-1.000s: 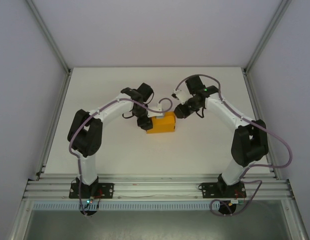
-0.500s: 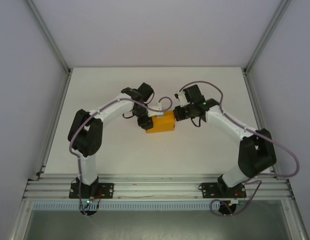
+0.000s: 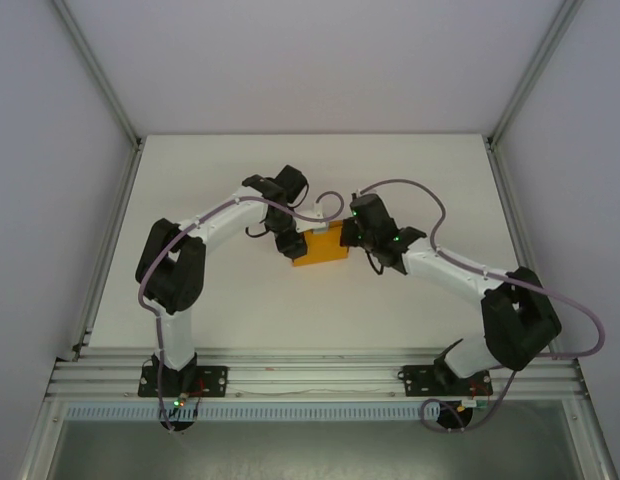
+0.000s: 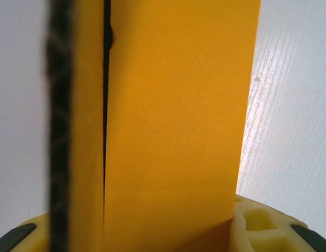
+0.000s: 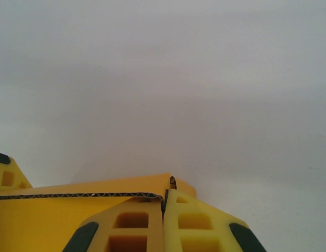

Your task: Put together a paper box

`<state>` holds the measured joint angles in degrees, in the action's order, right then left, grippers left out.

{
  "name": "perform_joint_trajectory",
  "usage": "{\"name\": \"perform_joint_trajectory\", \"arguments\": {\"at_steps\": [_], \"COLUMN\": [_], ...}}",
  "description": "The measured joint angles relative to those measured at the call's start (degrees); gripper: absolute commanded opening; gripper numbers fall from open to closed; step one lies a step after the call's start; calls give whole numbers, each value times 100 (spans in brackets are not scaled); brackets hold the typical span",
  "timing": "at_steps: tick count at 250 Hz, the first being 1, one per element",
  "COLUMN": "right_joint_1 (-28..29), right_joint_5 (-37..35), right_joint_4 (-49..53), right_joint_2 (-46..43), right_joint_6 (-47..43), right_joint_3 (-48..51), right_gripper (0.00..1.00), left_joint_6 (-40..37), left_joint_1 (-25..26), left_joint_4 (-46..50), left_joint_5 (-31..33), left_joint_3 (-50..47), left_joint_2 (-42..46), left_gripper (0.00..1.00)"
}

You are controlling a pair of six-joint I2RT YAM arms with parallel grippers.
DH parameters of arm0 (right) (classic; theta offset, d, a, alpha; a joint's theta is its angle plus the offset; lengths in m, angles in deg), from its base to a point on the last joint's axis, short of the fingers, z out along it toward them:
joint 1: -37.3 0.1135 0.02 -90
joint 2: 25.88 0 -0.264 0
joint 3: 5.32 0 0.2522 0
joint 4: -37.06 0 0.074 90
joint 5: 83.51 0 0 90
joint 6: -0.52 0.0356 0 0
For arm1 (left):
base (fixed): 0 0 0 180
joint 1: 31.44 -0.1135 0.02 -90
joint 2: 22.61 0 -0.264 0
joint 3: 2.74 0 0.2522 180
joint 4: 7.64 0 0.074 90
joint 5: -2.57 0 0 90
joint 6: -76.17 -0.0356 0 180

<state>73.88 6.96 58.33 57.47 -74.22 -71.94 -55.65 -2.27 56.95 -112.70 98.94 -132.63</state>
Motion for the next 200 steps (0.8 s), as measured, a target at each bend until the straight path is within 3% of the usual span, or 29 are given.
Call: {"name": "perform_joint_trajectory", "arguments": {"at_steps": [47, 154, 175, 200], "right_joint_1": [153, 164, 181, 243], "right_joint_5": [-411, -470, -557, -658], "right_joint_4": [-260, -1425, -1604, -1709], "right_joint_2": [-105, -195, -146, -144], "right_joint_6": [-337, -505, -551, -575], "right_joint_3": [295, 957, 1027, 1091], "right_gripper": [0, 0, 0, 0], "left_joint_6": [0, 116, 173, 284], "left_joint_1": [9, 9, 11, 17], "left_joint_4": [-70, -289, -402, -514], "left_joint_5": [-2, 22, 22, 11], "left_joint_3": [-24, -94, -144, -155], "left_joint_2": [4, 79, 120, 179], "left_gripper": [41, 51, 65, 70]}}
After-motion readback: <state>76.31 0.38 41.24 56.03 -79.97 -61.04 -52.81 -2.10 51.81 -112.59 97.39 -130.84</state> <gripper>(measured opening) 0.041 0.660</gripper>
